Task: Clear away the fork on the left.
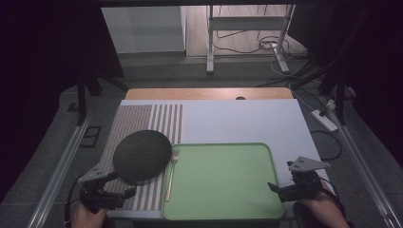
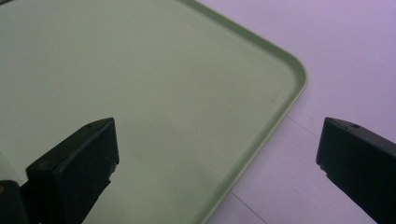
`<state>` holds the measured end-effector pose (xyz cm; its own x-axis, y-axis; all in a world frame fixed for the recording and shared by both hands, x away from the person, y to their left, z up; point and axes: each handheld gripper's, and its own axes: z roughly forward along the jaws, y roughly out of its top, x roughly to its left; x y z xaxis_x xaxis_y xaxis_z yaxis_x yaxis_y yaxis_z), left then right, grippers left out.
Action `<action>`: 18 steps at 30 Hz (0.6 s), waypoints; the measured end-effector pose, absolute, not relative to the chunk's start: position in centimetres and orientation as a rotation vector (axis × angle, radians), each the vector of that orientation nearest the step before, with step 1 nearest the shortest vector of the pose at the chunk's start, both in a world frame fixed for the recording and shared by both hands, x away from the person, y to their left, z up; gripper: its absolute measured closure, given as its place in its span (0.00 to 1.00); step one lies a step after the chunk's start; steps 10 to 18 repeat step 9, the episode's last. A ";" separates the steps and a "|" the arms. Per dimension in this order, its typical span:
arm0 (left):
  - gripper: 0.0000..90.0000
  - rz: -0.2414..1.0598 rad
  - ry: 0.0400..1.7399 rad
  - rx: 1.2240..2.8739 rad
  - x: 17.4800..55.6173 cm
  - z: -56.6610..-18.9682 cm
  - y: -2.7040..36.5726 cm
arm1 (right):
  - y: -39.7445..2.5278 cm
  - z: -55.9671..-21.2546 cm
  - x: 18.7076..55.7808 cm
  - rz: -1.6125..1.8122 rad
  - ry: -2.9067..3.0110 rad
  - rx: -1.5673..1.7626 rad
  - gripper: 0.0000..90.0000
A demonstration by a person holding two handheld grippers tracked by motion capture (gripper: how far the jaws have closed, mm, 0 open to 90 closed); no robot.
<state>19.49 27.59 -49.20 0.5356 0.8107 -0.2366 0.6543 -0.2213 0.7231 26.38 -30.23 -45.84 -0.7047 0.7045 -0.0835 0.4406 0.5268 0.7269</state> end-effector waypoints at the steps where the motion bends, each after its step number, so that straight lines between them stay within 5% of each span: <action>1: 0.00 0.251 1.191 1.971 19.4 -49.2 27.5 | -30.2 -45.8 26.4 0.991 2.400 0.944 0.00; 18: 0.00 0.266 1.198 2.020 19.4 -49.1 27.1 | -30.2 -45.9 26.4 0.989 2.403 0.942 0.00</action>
